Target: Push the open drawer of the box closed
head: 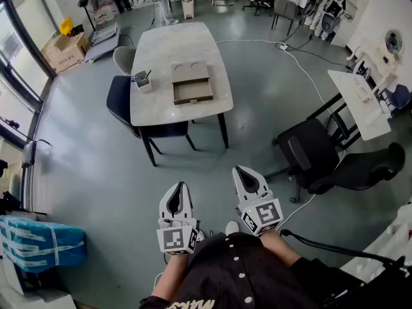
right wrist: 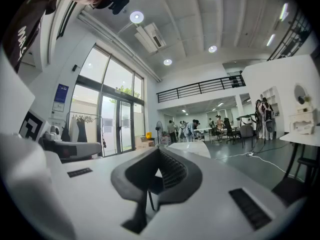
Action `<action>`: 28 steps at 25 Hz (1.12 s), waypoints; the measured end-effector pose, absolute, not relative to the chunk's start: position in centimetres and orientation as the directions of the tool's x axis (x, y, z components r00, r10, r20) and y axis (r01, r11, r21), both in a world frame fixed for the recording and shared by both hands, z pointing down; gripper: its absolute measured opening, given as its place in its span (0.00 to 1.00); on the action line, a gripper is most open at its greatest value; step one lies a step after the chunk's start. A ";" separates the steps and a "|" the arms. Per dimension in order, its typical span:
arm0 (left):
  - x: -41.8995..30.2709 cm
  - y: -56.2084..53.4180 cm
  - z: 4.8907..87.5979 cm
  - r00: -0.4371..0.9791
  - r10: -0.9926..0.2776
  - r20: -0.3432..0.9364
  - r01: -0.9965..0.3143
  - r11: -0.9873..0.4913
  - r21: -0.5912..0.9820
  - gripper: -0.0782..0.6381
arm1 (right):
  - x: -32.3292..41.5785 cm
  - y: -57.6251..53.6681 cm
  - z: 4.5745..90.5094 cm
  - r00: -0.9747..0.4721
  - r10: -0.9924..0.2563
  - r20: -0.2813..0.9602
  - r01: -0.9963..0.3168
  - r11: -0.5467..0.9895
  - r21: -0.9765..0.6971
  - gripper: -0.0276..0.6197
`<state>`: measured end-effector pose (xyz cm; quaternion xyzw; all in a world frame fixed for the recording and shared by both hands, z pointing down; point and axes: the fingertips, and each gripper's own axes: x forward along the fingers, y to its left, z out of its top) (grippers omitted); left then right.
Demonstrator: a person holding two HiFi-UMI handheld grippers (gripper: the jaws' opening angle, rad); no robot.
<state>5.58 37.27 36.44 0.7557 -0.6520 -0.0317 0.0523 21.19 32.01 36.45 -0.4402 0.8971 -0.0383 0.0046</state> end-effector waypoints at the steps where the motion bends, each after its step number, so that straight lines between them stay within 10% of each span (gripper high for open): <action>1: 5.6 37.3 36.5 0.152 -0.988 0.019 -0.981 -0.149 0.120 0.13 | 21.1 32.0 36.6 -0.613 -0.789 0.026 -0.788 0.610 -0.079 0.04; 28: 1.3 37.4 37.3 0.191 -0.981 0.016 -0.974 -0.188 0.130 0.13 | 17.9 32.5 37.8 -0.553 -0.832 0.050 -0.830 0.544 -0.123 0.04</action>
